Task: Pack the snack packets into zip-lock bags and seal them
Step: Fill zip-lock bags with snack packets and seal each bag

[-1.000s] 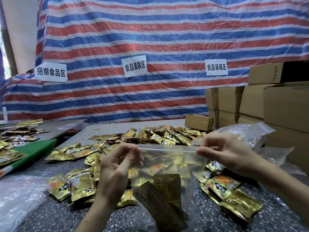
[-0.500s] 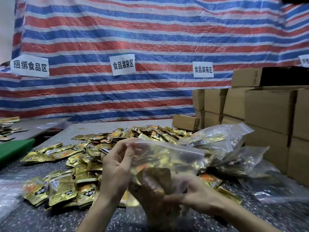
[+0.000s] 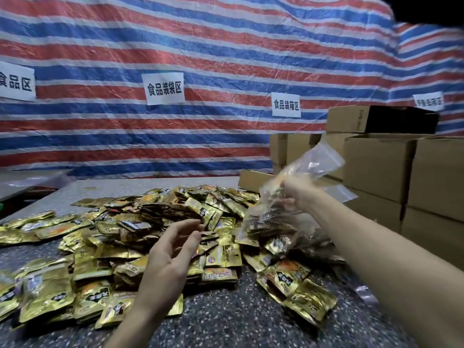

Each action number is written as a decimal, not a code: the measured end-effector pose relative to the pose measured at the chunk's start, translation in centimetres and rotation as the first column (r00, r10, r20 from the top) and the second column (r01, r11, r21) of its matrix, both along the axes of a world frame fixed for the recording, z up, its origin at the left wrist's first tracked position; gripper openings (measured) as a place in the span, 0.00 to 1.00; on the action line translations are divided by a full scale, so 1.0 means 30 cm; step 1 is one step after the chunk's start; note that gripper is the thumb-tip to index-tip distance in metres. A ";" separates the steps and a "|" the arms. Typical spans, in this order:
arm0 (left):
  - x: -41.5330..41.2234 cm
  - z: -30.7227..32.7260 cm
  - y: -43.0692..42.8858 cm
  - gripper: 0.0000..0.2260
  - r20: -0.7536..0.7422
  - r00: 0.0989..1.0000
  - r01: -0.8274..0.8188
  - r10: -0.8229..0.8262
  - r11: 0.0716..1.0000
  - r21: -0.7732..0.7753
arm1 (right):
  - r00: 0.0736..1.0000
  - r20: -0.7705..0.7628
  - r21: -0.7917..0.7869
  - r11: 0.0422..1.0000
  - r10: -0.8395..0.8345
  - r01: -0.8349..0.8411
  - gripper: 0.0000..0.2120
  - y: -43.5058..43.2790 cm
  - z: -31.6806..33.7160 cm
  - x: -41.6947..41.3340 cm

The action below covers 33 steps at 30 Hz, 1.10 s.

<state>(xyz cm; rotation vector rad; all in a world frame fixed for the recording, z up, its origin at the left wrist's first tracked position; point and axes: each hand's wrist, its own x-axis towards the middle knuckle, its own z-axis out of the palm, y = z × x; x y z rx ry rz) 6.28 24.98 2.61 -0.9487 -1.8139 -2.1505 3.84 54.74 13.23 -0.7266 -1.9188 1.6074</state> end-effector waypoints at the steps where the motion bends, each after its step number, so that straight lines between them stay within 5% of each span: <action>1: 0.000 -0.001 0.008 0.12 -0.004 1.000 0.000 0.000 1.000 -0.017 | 0.992 0.106 0.147 0.988 -0.073 0.057 0.05 0.016 -0.037 -0.019; 3: -0.002 -0.003 0.021 0.10 -0.016 1.000 -0.001 0.000 0.999 -0.047 | 0.928 0.254 0.422 0.895 -0.272 0.147 0.08 0.047 -0.093 -0.033; 5: -0.003 -0.001 0.029 0.06 -0.025 1.000 0.002 -0.004 0.998 -0.067 | 0.899 0.310 0.483 0.865 -0.311 0.133 0.09 0.058 -0.101 -0.030; 8: -0.001 0.005 0.030 0.06 -0.047 0.999 0.003 -0.007 0.996 -0.087 | 0.908 0.398 0.293 0.956 -0.130 0.008 0.14 0.031 -0.061 -0.002; 12: 0.011 0.012 0.026 0.08 -0.034 0.999 -0.002 0.000 0.997 -0.076 | 0.931 0.321 0.113 0.969 0.175 -0.222 0.23 -0.074 -0.035 0.074; 16: 0.017 -0.012 -0.001 0.05 -0.017 0.999 -0.035 0.033 0.995 -0.095 | 0.823 0.342 0.135 0.843 0.453 -0.520 0.22 -0.259 -0.101 0.094; 23: -0.009 -0.079 -0.214 0.11 0.046 0.974 -0.210 0.220 0.965 -0.160 | 0.784 0.159 0.190 0.761 0.600 -0.621 0.19 -0.569 -0.343 0.031; 30: -0.079 -0.112 -0.534 0.09 -0.037 0.851 -0.508 0.523 0.805 -0.306 | 0.814 -0.173 0.299 0.817 0.554 -0.493 0.23 -0.665 -0.535 -0.008; 33: -0.136 -0.119 -0.646 0.10 -0.246 0.705 -0.683 0.665 0.543 -0.489 | 0.774 -0.242 0.295 0.804 0.585 -0.516 0.21 -0.662 -0.547 -0.002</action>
